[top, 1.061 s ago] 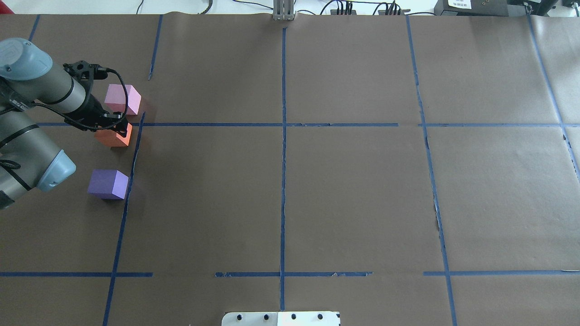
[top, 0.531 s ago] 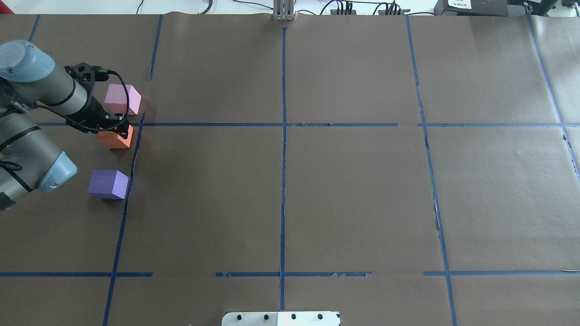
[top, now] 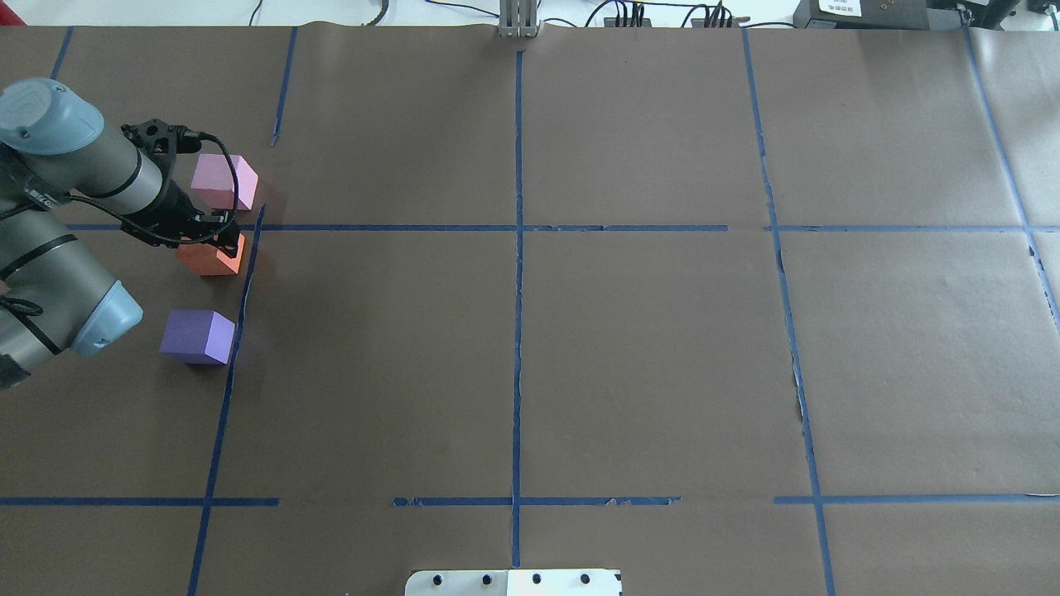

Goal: Arrange blocks in a line
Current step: 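Lower the orange cube between the pink and purple cubes, aligning them, then open the left gripper and lift it away from the cubes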

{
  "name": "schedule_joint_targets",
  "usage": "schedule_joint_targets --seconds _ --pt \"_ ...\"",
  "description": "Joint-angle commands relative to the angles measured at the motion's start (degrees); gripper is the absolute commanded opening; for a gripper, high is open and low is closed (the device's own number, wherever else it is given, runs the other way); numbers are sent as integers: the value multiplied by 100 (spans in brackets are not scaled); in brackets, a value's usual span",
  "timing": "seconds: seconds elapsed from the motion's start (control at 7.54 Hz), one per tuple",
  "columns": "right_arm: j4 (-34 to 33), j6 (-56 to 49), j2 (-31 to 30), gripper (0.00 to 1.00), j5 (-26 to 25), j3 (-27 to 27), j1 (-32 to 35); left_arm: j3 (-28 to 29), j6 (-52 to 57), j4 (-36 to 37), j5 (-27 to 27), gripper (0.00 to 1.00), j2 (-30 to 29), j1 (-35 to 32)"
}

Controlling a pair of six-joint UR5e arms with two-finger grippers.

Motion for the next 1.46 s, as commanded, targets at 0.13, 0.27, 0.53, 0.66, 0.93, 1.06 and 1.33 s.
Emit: schedule_joint_targets --seconds 0.13,0.27,0.53,0.66,0.93,1.06,1.33 --pt "2 0 0 100 0 0 0 -145 85 18 13 100 18 14" --pt "2 0 0 100 0 0 0 -581 268 18 65 100 114 -30" --pt "-6 0 0 100 0 0 0 -1357 366 289 74 100 518 -257" --pt "-6 0 0 100 0 0 0 -1525 375 455 74 100 519 -468" --pt "-6 0 0 100 0 0 0 -1728 375 694 74 100 519 -566" --pt "2 0 0 100 0 0 0 -1746 854 694 48 100 597 -653" --pt "2 0 0 100 0 0 0 -1720 2180 695 -13 100 1026 -1416"
